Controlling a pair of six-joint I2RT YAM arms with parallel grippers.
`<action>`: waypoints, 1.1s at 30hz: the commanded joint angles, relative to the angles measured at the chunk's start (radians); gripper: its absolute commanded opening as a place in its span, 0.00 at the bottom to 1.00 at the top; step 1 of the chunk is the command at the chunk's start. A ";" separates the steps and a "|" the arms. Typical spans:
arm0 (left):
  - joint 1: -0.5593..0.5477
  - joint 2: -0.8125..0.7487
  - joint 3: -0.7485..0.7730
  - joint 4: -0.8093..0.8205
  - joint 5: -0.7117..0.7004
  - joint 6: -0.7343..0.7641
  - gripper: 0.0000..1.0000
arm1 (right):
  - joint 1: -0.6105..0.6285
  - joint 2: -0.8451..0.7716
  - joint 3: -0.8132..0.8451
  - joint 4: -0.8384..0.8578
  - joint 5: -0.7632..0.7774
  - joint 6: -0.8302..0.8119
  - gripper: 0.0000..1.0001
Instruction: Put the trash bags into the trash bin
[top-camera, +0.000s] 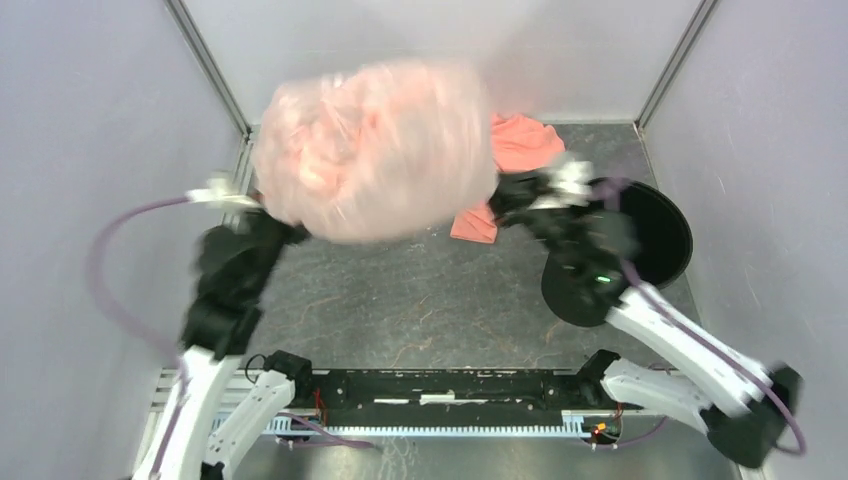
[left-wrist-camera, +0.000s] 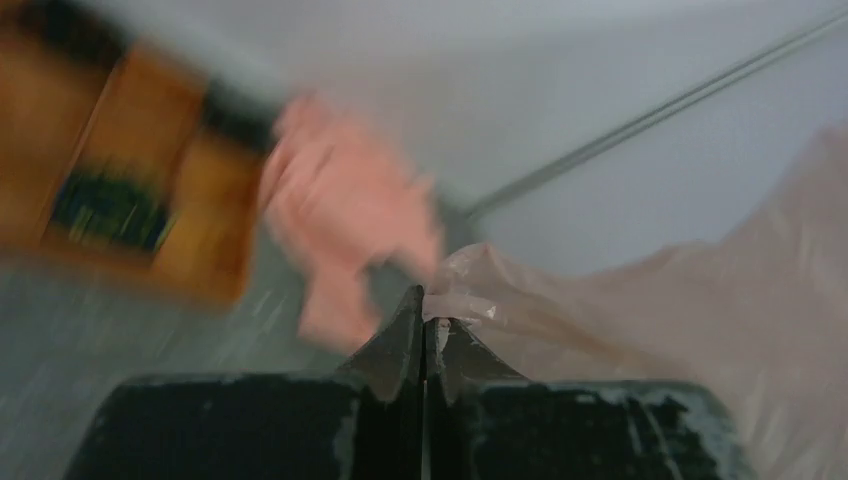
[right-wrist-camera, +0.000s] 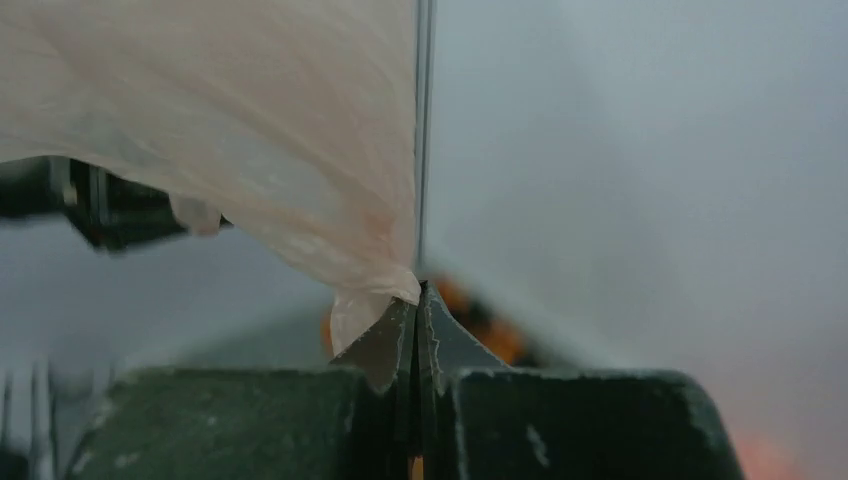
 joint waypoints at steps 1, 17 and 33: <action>-0.002 0.035 -0.458 -0.289 0.146 -0.157 0.02 | 0.000 0.163 -0.427 -0.066 -0.076 0.140 0.01; -0.002 0.204 0.599 0.005 0.382 0.076 0.02 | 0.078 0.040 0.328 -0.289 -0.181 0.072 0.01; -0.001 -0.040 -0.232 -0.456 0.049 -0.012 0.02 | 0.130 0.141 -0.371 -0.231 -0.003 0.185 0.01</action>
